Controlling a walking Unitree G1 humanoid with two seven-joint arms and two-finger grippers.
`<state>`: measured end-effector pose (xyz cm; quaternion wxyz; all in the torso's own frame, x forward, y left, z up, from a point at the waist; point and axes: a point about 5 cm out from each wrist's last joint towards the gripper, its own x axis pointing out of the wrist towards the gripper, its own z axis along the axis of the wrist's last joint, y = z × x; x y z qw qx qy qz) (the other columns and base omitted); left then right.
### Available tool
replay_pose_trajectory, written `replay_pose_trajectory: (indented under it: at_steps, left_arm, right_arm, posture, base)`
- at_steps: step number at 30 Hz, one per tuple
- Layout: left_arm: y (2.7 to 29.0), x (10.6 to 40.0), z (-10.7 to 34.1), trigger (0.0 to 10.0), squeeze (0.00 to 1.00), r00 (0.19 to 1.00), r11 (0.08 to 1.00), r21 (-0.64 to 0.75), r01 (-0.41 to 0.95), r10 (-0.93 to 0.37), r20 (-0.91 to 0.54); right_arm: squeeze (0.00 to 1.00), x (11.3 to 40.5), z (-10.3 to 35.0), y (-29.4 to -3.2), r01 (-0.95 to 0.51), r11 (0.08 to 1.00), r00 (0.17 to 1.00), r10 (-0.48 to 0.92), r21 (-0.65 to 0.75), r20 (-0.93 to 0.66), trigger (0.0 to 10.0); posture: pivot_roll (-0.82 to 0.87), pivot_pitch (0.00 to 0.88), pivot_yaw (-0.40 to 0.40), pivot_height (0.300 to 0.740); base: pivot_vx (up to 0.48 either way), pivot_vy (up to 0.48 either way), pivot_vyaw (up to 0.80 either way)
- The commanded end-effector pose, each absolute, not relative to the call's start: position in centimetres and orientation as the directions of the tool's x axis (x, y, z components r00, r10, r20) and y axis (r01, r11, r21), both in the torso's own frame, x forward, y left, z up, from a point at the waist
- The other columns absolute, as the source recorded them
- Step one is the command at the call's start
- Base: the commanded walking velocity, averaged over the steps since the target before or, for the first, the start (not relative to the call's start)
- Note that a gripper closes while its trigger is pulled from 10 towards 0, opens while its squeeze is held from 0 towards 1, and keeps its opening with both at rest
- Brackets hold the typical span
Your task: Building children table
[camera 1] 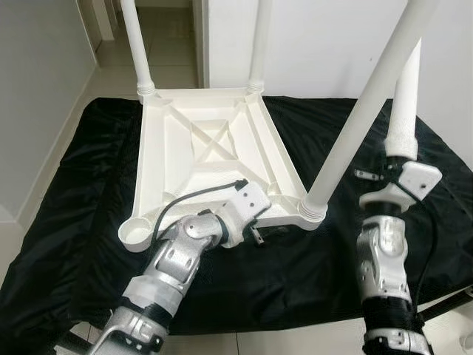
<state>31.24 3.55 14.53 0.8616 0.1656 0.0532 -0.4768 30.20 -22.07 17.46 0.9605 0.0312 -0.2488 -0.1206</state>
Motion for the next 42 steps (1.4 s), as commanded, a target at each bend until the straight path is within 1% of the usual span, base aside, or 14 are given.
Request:
replay_pose_trajectory:
  at_steps: [1,2,5,10,11,12,15,16,19,20,21,32,39,42]
  left_arm:
    - [4.5,32.4,14.5,10.0,0.0,0.731,0.673,0.289,0.681,-0.647,-0.215]
    - [5.2,33.0,14.2,10.0,0.0,0.761,0.702,0.293,0.649,-0.603,-0.24]
    - [5.6,33.2,14.0,10.0,0.0,0.773,0.706,0.315,0.635,-0.579,-0.26]
    - [6.5,33.3,13.2,10.0,0.0,0.765,0.682,0.347,0.644,-0.557,-0.323]
    - [6.6,33.1,13.0,7.1,0.0,0.746,0.656,0.354,0.666,-0.574,-0.338]
    - [6.6,32.8,12.9,5.7,0.0,0.729,0.63,0.367,0.684,-0.588,-0.349]
    - [6.6,32.8,12.9,5.7,0.0,0.729,0.63,0.367,0.684,-0.588,-0.349]
    - [6.6,32.7,12.8,4.2,0.0,0.719,0.613,0.376,0.695,-0.597,-0.357]
    - [6.6,32.6,12.7,3.7,0.0,0.711,0.604,0.375,0.703,-0.601,-0.365]
    - [6.6,32.6,12.5,0.5,0.0,0.705,0.606,0.36,0.709,-0.6,-0.378]
    - [6.5,32.6,12.4,0.0,0.0,0.7,0.602,0.358,0.714,-0.601,-0.385]
    - [5.0,32.8,12.5,0.0,0.0,0.681,0.575,0.365,0.732,-0.621,-0.388]
    - [3.0,32.7,13.3,0.0,0.0,0.665,0.555,0.368,0.746,-0.655,-0.36]
    - [1.5,32.5,13.9,0.0,0.0,0.651,0.541,0.368,0.756,-0.677,-0.344]
  right_arm:
    - [0.0,30.1,18.0,-22.3,0.224,0.966,0.834,-0.26,0.131,0.487,10.0]
    - [0.0,29.9,17.7,-22.3,0.232,0.964,0.838,-0.267,0.132,0.477,10.0]
    - [0.0,29.9,17.5,-22.4,0.237,0.962,0.839,-0.273,0.134,0.472,10.0]
    - [0.0,29.7,17.2,-22.9,0.258,0.958,0.842,-0.287,0.126,0.456,10.0]
    - [0.0,29.6,17.2,-23.0,0.263,0.957,0.842,-0.29,0.122,0.454,10.0]
    - [0.0,29.6,17.2,-23.1,0.267,0.956,0.842,-0.292,0.119,0.453,10.0]
    - [0.0,29.6,17.2,-23.1,0.267,0.956,0.842,-0.292,0.119,0.453,10.0]
    - [0.0,29.6,17.2,-23.1,0.27,0.956,0.843,-0.293,0.118,0.451,10.0]
    - [0.0,29.5,17.2,-23.2,0.272,0.955,0.843,-0.295,0.116,0.45,10.0]
    - [0.0,29.5,17.2,-23.3,0.276,0.955,0.844,-0.297,0.113,0.447,10.0]
    - [0.0,29.5,17.2,-23.3,0.278,0.954,0.844,-0.298,0.111,0.446,10.0]
    - [0.0,29.5,17.3,-23.4,0.287,0.953,0.843,-0.301,0.1,0.447,10.0]
    - [0.0,29.6,17.5,-23.4,0.293,0.951,0.84,-0.306,0.1,0.448,10.0]
    - [0.0,29.5,17.4,-23.3,0.297,0.949,0.838,-0.31,0.101,0.449,10.0]
  posture:
    - [-0.04,0.0,-0.004,0.74]
    - [-0.04,0.0,-0.002,0.74]
    - [-0.04,0.0,-0.001,0.74]
    - [-0.05,0.0,-0.001,0.74]
    - [-0.05,0.0,-0.001,0.74]
    - [-0.05,0.0,-0.001,0.74]
    - [-0.05,0.0,-0.001,0.74]
    - [-0.05,0.0,-0.001,0.74]
    - [-0.05,0.0,-0.001,0.74]
    - [-0.05,0.0,-0.002,0.74]
    - [-0.05,0.0,-0.002,0.74]
    - [-0.06,0.0,0.001,0.74]
    - [-0.07,0.0,0.005,0.74]
    - [-0.07,0.0,0.012,0.74]
  base:
    - [0.0,0.0,0.0]
    - [0.0,0.0,0.0]
    - [0.0,0.0,0.0]
    - [0.0,0.0,0.0]
    - [0.0,0.0,0.0]
    - [0.0,0.0,0.0]
    - [0.0,0.0,0.0]
    - [0.0,0.0,0.0]
    - [0.0,0.0,0.0]
    - [0.0,0.0,0.0]
    - [0.0,0.0,0.0]
    - [0.0,0.0,0.0]
    - [0.0,0.0,0.0]
    - [0.0,0.0,0.0]
